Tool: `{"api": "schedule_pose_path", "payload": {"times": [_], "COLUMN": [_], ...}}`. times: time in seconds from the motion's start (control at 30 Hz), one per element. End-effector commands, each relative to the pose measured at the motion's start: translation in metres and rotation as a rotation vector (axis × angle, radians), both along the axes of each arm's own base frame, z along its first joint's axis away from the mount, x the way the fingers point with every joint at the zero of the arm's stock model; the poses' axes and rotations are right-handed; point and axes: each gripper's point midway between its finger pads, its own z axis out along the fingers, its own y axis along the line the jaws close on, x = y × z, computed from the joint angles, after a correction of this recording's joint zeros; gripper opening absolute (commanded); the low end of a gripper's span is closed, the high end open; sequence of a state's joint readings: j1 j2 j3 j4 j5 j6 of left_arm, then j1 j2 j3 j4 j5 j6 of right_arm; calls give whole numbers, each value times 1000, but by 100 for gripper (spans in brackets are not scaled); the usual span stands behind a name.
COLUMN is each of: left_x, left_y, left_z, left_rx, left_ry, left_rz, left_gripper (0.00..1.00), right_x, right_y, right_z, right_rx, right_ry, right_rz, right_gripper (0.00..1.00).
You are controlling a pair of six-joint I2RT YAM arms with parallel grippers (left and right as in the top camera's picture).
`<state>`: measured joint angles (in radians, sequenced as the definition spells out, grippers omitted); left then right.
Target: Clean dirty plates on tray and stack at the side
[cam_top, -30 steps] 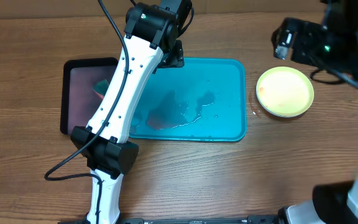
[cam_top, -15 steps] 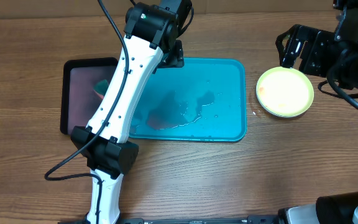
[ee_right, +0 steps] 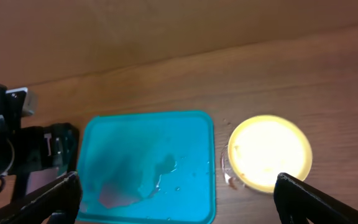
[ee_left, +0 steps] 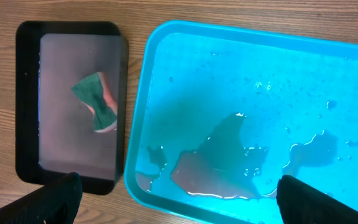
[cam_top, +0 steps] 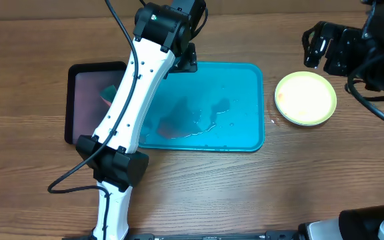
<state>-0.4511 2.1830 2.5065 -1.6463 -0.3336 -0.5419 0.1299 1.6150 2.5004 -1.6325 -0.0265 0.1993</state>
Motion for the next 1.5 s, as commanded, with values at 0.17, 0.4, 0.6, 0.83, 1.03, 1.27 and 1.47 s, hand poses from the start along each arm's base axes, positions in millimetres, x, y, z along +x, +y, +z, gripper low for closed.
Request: {"api": "schedule_pose_path", "payload": {"times": [0.17,0.4,0.6,0.83,1.03,1.27,1.47], "left_x": [0,0,0,0,0,0,0], "left_y": [2,2,2,2,2,2,2], "left_z": [3,3,3,3,3,3,3], "left_rx": [13,13,13,13,13,13,13], "left_ry": [-6,-6,-6,-6,-6,-6,-6], "left_rz": [-19,-19,-19,-19,-19,-19,-19], "left_gripper": [100,100,100,100,100,100,100], "right_x": [11,12,-2,-18,-43,-68,-77], "right_y": [-3,3,1,-2,-7,-10,-10], "right_z": [42,31,-6,-69,-132,-190,-225], "right_rx": [-51,-85,-94,-89,-82,-69,-61], "right_ry": [-232,-377,-459,-566,-680,-835,-867], "right_rz": [24,84,87,79,64,52,50], "right_gripper": [100,100,100,100,100,100,100]}}
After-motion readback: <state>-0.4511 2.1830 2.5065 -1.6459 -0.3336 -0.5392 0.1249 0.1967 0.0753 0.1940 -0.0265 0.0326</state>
